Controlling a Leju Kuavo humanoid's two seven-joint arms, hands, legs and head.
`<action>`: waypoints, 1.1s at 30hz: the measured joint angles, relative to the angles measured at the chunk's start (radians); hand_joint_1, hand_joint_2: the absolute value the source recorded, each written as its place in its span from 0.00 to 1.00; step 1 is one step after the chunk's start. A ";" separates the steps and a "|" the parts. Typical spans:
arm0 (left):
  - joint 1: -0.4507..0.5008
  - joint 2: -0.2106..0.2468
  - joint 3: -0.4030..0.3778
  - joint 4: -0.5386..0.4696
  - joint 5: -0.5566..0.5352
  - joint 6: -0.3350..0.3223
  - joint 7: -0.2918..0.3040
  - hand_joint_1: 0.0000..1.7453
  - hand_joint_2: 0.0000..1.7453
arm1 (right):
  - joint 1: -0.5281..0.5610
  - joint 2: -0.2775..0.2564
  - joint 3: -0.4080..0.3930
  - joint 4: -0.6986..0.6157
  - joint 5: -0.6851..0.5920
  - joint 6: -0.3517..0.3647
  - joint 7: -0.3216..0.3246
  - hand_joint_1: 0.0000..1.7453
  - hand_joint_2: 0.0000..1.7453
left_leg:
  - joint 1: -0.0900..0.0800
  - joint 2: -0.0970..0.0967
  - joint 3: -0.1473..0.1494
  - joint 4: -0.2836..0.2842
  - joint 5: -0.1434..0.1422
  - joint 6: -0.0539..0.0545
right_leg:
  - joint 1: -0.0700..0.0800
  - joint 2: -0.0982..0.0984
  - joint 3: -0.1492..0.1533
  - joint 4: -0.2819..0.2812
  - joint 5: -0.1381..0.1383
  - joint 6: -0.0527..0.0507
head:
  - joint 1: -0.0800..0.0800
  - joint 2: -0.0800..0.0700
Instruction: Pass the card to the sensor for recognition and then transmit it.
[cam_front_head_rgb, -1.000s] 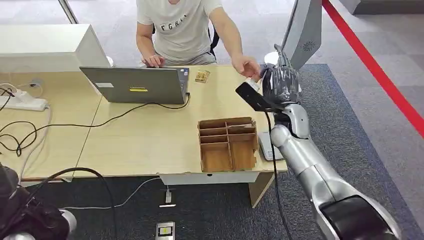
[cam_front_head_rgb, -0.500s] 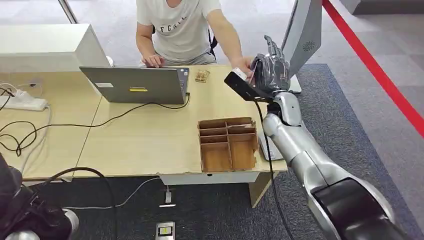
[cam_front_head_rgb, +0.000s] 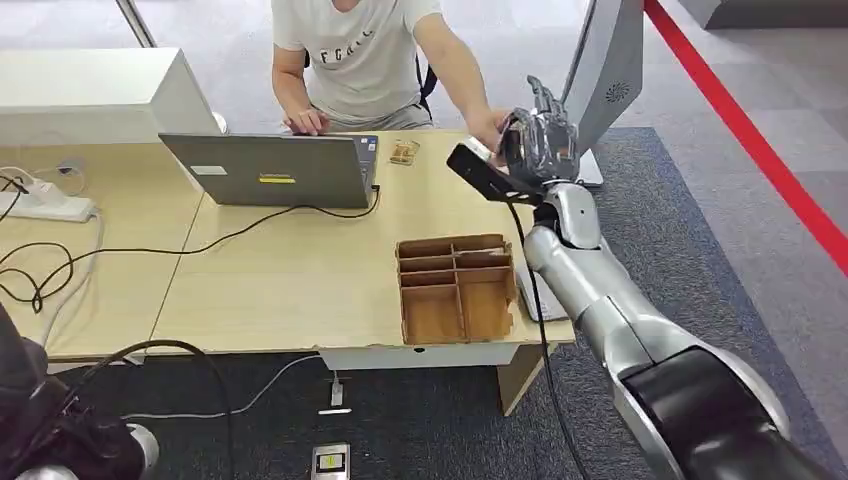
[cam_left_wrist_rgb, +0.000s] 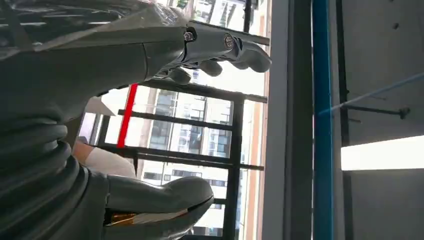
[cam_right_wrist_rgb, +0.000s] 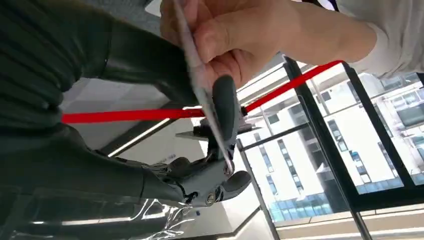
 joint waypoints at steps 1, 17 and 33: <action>0.001 0.000 0.001 0.000 0.000 0.000 0.000 0.00 1.00 | 0.000 0.000 0.000 0.003 0.000 0.000 0.000 0.00 1.00 | 0.000 0.000 0.000 0.000 0.000 0.000 | 0.000 0.000 0.000 0.000 0.000 0.000 | 0.000 0.000; 0.031 0.000 0.027 -0.002 -0.005 0.000 -0.014 0.00 1.00 | 0.018 -0.034 0.021 -0.081 -0.011 0.100 0.000 0.00 1.00 | 0.000 0.000 0.000 0.000 0.000 0.000 | 0.000 0.000 0.000 0.000 0.000 0.000 | 0.000 0.000; 0.115 -0.001 0.077 -0.051 -0.082 0.000 0.029 0.00 1.00 | 0.419 -0.243 -0.007 -0.661 -0.217 0.166 0.046 0.00 1.00 | 0.000 0.000 0.000 0.000 -0.001 0.000 | 0.000 0.000 0.000 -0.001 0.000 0.000 | 0.000 0.000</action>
